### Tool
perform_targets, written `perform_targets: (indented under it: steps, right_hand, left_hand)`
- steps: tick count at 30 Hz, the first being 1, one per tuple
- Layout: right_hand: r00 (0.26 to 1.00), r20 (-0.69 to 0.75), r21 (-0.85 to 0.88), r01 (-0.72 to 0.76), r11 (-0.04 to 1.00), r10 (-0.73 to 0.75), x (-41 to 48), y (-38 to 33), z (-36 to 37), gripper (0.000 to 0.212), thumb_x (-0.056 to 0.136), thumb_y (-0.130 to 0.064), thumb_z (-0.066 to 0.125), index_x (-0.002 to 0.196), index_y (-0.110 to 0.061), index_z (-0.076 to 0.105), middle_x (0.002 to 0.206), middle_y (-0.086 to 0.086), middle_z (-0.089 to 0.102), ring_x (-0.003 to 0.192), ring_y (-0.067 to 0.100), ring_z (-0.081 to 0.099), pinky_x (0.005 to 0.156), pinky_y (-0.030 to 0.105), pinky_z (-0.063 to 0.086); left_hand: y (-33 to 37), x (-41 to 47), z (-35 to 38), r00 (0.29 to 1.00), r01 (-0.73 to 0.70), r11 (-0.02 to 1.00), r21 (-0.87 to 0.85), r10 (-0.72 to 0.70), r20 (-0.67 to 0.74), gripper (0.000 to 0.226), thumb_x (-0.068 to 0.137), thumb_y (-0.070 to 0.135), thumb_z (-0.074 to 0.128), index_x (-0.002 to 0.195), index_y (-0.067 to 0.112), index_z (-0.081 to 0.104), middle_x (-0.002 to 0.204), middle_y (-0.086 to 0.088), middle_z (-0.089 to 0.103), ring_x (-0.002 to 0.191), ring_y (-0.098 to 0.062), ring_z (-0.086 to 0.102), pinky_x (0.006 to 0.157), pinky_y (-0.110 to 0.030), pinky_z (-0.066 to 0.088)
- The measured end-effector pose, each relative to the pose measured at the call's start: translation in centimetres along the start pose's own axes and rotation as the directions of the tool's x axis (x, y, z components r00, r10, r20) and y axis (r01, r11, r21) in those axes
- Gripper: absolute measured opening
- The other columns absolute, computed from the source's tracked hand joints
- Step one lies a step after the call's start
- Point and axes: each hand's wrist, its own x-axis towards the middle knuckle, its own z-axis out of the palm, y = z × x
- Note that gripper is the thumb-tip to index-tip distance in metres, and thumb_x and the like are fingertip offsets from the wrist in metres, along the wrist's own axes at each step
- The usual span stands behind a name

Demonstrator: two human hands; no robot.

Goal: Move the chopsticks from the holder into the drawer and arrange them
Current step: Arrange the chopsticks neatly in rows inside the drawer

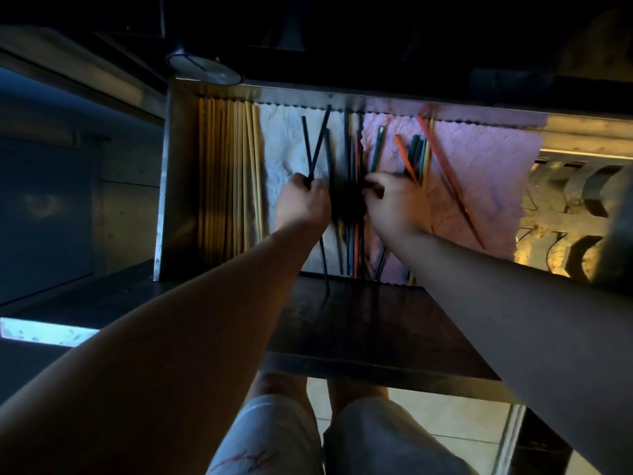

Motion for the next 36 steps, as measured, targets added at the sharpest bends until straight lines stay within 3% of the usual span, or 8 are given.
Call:
perform_targets:
  steps: [9, 14, 19, 23, 27, 31, 34, 36]
  right_hand:
    - [0.996, -0.092, -0.211, -0.013, 0.977, -0.007, 0.2, -1.5, 0.2, 0.027, 0.091, -0.016, 0.057, 0.116, -0.016, 0.047, 0.107, 0.010, 0.065, 0.092, 0.029, 0.065, 0.073, 0.038, 0.054]
    - [0.997, -0.032, -0.235, -0.079, 0.969, 0.073, 0.9, -2.1, 0.1, 0.029, 0.098, -0.019, 0.047, 0.125, -0.015, 0.055, 0.128, 0.007, 0.055, 0.106, 0.018, 0.056, 0.079, 0.023, 0.043]
    - [0.990, 0.015, -0.321, -0.127, 0.939, 0.139, 1.6, -2.8, 0.8, 0.030, 0.096, -0.024, 0.051, 0.119, -0.009, 0.061, 0.122, 0.010, 0.061, 0.110, 0.027, 0.060, 0.090, 0.035, 0.051]
    - [0.979, -0.005, -0.153, -0.200, 0.968, 0.202, 1.7, -2.9, 0.6, 0.036, 0.083, -0.035, 0.059, 0.101, -0.006, 0.068, 0.107, 0.015, 0.066, 0.098, 0.029, 0.063, 0.082, 0.032, 0.052]
    - [0.979, -0.109, 0.018, -0.170, 0.985, 0.171, 0.5, -2.5, -0.1, 0.015, 0.081, -0.030, 0.058, 0.082, -0.015, 0.057, 0.085, 0.005, 0.062, 0.083, 0.025, 0.062, 0.069, 0.029, 0.047]
    - [0.975, -0.163, 0.160, -0.127, 0.979, 0.153, -0.9, -1.6, -0.9, 0.007, 0.083, -0.022, 0.055, 0.080, -0.016, 0.052, 0.064, -0.007, 0.048, 0.061, 0.013, 0.048, 0.052, 0.024, 0.030]
    - [0.973, -0.210, 0.233, -0.046, 0.971, 0.096, -2.0, -1.1, -1.3, 0.007, 0.085, -0.016, 0.054, 0.078, -0.014, 0.054, 0.063, -0.008, 0.045, 0.056, 0.002, 0.041, 0.050, 0.006, 0.031]
    - [0.974, -0.210, 0.294, -0.020, 0.956, 0.085, -2.6, -0.9, -1.5, 0.010, 0.088, -0.014, 0.052, 0.078, -0.013, 0.052, 0.063, -0.006, 0.046, 0.055, 0.003, 0.041, 0.049, 0.008, 0.031]
  left_hand:
    - [-0.2, -0.5, -0.1, 0.998, 0.054, 0.982, -0.182, -0.048, 0.039, 0.013, 0.084, 0.024, 0.045, 0.086, 0.016, 0.055, 0.077, -0.004, 0.060, 0.070, -0.022, 0.058, 0.061, -0.028, 0.042]
    - [0.6, -1.0, 1.0, 1.000, 0.030, 0.988, -0.151, -0.030, 0.006, 0.008, 0.085, 0.019, 0.053, 0.082, 0.014, 0.059, 0.071, -0.001, 0.058, 0.066, -0.021, 0.056, 0.057, -0.026, 0.040]
    - [0.3, -1.1, 1.3, 0.997, 0.072, 0.980, -0.188, -0.074, -0.001, 0.009, 0.086, 0.018, 0.054, 0.088, 0.013, 0.061, 0.067, 0.002, 0.056, 0.059, -0.013, 0.053, 0.044, -0.021, 0.033]
    - [0.0, -1.0, 1.4, 0.996, 0.092, 0.974, -0.207, -0.092, 0.011, 0.017, 0.084, 0.017, 0.056, 0.091, 0.009, 0.068, 0.071, -0.010, 0.065, 0.060, -0.017, 0.054, 0.046, -0.019, 0.036]
    - [0.3, -0.6, 2.3, 0.996, 0.088, 0.978, -0.190, -0.083, 0.033, 0.016, 0.081, 0.023, 0.067, 0.091, 0.013, 0.074, 0.075, -0.003, 0.071, 0.069, -0.021, 0.066, 0.056, -0.026, 0.051]
    - [1.1, -0.3, 3.6, 0.994, 0.113, 0.988, -0.110, -0.113, 0.001, 0.022, 0.074, 0.027, 0.075, 0.085, 0.008, 0.073, 0.067, -0.003, 0.065, 0.065, -0.022, 0.063, 0.048, -0.023, 0.037]
    - [1.4, -0.2, 4.1, 0.989, 0.141, 0.985, -0.096, -0.144, -0.030, 0.021, 0.074, 0.022, 0.072, 0.085, 0.004, 0.073, 0.071, -0.009, 0.067, 0.069, -0.026, 0.066, 0.052, -0.024, 0.039]
    - [1.6, -0.3, 4.1, 0.990, 0.137, 0.988, -0.071, -0.140, -0.036, 0.017, 0.073, 0.022, 0.069, 0.077, 0.005, 0.070, 0.061, -0.005, 0.062, 0.062, -0.026, 0.063, 0.045, -0.022, 0.034]
